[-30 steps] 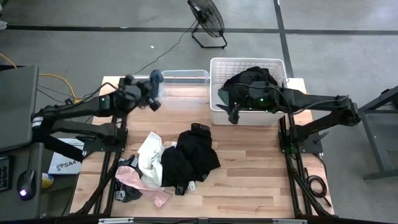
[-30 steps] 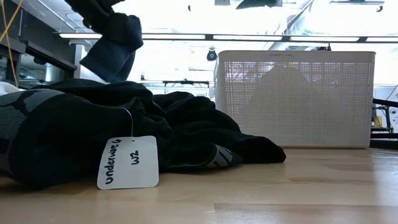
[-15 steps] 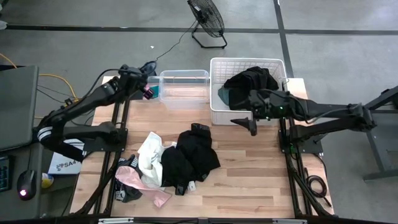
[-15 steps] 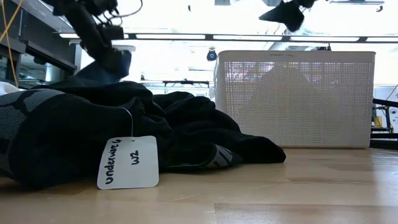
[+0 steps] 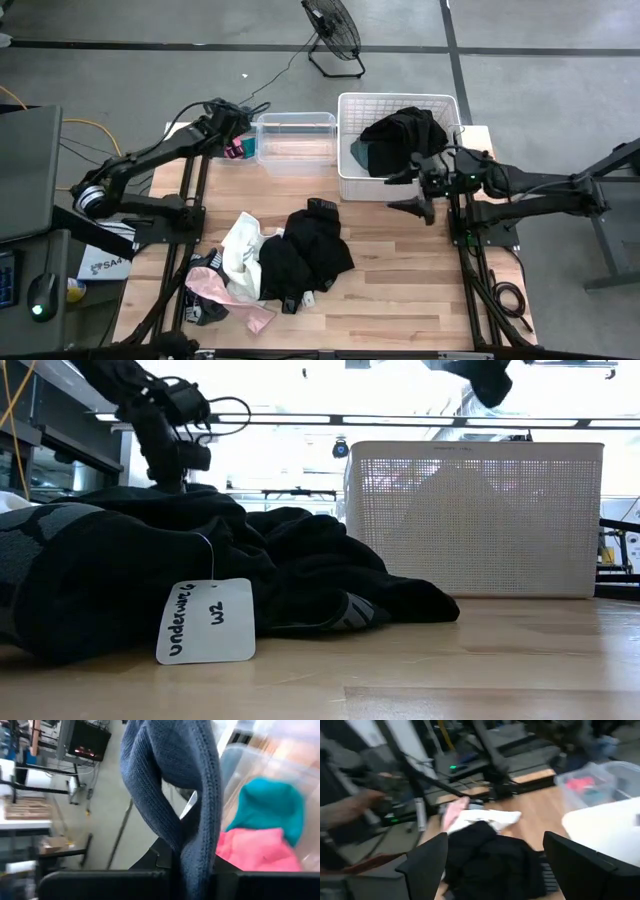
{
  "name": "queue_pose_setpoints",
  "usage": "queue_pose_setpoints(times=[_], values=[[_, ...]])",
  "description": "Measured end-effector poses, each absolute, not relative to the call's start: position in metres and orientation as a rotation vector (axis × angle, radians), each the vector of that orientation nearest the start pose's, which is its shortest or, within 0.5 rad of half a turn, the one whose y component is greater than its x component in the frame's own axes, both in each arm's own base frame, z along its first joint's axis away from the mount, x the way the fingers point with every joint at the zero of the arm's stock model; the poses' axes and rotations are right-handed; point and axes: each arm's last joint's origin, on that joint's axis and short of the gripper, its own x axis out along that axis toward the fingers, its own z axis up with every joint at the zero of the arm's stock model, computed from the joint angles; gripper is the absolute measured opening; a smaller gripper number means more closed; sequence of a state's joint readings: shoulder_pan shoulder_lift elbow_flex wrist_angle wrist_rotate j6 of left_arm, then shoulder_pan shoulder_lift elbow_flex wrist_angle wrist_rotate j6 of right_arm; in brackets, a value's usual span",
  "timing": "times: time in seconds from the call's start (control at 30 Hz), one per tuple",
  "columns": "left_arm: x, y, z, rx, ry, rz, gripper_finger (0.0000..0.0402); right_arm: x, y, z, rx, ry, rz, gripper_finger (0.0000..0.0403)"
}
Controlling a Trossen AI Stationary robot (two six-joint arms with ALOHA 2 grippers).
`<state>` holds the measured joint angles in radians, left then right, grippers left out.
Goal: Pick & Place Cloths
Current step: Put the dark blue sock into the left transparent bin
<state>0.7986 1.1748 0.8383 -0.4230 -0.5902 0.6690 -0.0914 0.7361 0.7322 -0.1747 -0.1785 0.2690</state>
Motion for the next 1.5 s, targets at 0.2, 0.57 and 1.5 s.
queue_pose_setpoints(times=[0.2,0.57,1.5], values=[[0.162,0.192,0.245,0.545,1.341,0.953,0.0004,0.146,-0.007,0.334,0.282,0.113,0.109,0.0318],[0.169,0.198,0.232,0.506,1.352,0.937,0.0004,0.155,0.014,0.284,0.33,0.005,0.042,0.0318],[0.177,0.205,0.22,0.464,1.331,0.897,0.0004,0.114,0.016,0.185,0.377,-0.04,0.039,0.0318]])
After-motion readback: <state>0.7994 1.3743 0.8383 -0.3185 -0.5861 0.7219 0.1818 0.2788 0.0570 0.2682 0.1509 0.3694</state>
